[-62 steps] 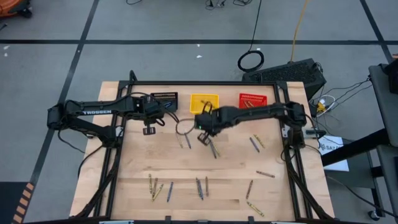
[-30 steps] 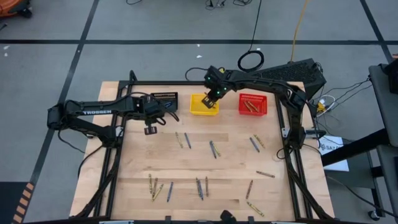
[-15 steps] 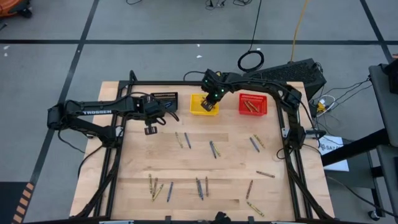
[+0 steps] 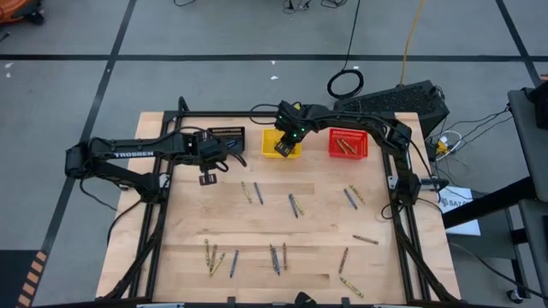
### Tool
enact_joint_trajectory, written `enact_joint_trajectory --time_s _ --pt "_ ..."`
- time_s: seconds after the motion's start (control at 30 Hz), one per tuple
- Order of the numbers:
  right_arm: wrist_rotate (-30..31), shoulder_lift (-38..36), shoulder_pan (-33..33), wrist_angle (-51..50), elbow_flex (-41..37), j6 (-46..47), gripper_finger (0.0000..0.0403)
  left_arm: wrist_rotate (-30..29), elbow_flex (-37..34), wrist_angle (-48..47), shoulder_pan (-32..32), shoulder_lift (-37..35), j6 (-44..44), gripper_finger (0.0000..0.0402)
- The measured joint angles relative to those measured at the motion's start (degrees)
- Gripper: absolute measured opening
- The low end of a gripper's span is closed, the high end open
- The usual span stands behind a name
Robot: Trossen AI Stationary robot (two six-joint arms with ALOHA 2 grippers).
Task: Sort crayons
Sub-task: Put the green crayon into the red bin
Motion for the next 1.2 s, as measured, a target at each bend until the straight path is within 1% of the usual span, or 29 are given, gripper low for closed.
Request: enact_joint_trajectory --time_s 0.17,0.23,0.4,0.57,0.7,0.8,0.9,1.03,1.13,1.2 --pt "0.0 0.0 0.1 -0.1 0.1 0.1 0.0084 0.0 0.0 2.8 0.0 0.0 0.2 0.007" --pt "0.0 0.0 0.1 -1.3 1.4 0.1 0.0084 0.0 0.0 5.0 0.0 0.0 0.4 0.007" --pt "0.0 -0.1 0.5 -4.7 7.9 0.2 0.0084 0.6 0.0 7.1 0.2 0.0 0.1 0.007" --pt "0.0 -0.1 1.6 -5.0 13.8 0.8 0.0084 3.2 0.0 7.2 0.2 0.6 0.0 0.007" --pt "0.0 -0.1 2.8 -5.4 17.0 0.8 0.0084 3.6 0.0 7.3 0.4 1.8 0.0 0.007" --pt "0.4 -0.1 3.6 -6.2 18.4 0.8 0.0084 5.7 0.0 7.4 1.0 2.9 0.0 0.007" --pt "3.5 -0.1 4.4 -7.9 19.7 0.8 0.0084 6.1 0.0 7.4 1.5 4.7 0.0 0.007" --pt "10.3 -0.1 4.6 -11.4 21.2 -0.2 0.0084 3.6 0.0 7.7 1.4 6.5 0.2 0.007" --pt "14.1 -0.2 4.4 -11.4 21.5 -1.8 0.0084 3.3 0.0 7.7 0.9 6.9 0.7 0.007" --pt "16.7 -0.2 4.0 -10.9 21.5 -2.4 0.0084 3.1 0.0 7.2 0.1 6.9 2.6 0.007"
